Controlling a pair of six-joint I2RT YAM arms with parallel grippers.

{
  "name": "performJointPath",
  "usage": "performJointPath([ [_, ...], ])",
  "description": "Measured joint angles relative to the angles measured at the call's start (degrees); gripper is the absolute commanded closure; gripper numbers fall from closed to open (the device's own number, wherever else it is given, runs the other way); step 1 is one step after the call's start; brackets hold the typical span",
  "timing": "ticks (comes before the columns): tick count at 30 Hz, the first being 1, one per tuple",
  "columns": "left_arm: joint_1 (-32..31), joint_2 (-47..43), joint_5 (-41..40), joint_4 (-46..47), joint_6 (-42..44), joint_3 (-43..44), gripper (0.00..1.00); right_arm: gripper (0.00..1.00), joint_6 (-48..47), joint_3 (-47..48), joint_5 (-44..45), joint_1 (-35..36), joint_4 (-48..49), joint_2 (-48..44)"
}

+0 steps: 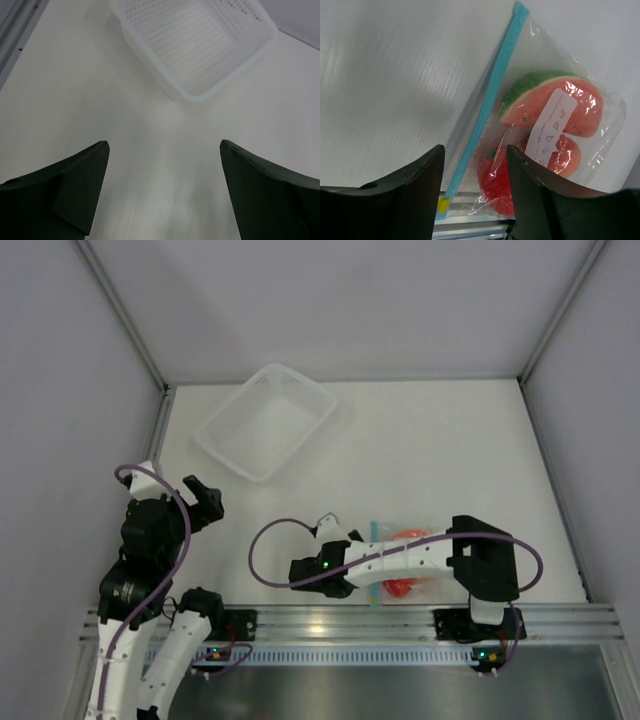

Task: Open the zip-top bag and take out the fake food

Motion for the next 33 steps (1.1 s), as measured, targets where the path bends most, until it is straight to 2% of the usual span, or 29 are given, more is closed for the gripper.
performJointPath([
  [4,-1.5,-1.1,-0.4,0.0,-0.2,0.0,0.02,0.50,1.7,-0.9,-0.2,0.3,0.2,0.7],
  [20,-1.9,-5.6,-4.4,0.0,-0.7,-0.3,0.02,0.51,4.0,-6.5,-0.8,-0.5,0.6,5.5],
  [24,-1.9,-5.6,-4.5,0.0,-0.9,-0.4,0.02,0.55,4.5,-6.8,0.0,-0.8,0.2,6.5],
  [27,-1.9,-5.6,-4.5,0.0,-0.9,-0.5,0.02,0.67,4.7,-6.8,0.3,-0.8,0.2,7.0],
  [28,-1.9,-5.6,-4.5,0.0,-0.9,-0.5,0.02,0.77,4.9,-6.8,0.3,-0.8,0.3,7.2],
  [30,-1.9,-5.6,-4.5,0.0,-0.9,-0.5,0.02,0.85,4.9,-6.9,0.4,-0.8,0.3,7.3],
  [31,-1.9,-5.6,-4.5,0.0,-0.9,-0.5,0.02,0.97,5.1,-6.9,0.5,-0.8,0.3,7.3],
  [33,-1.9,-5.6,-4.5,0.0,-0.9,-0.5,0.02,1.00,5.3,-6.9,0.6,-0.8,0.3,7.2],
])
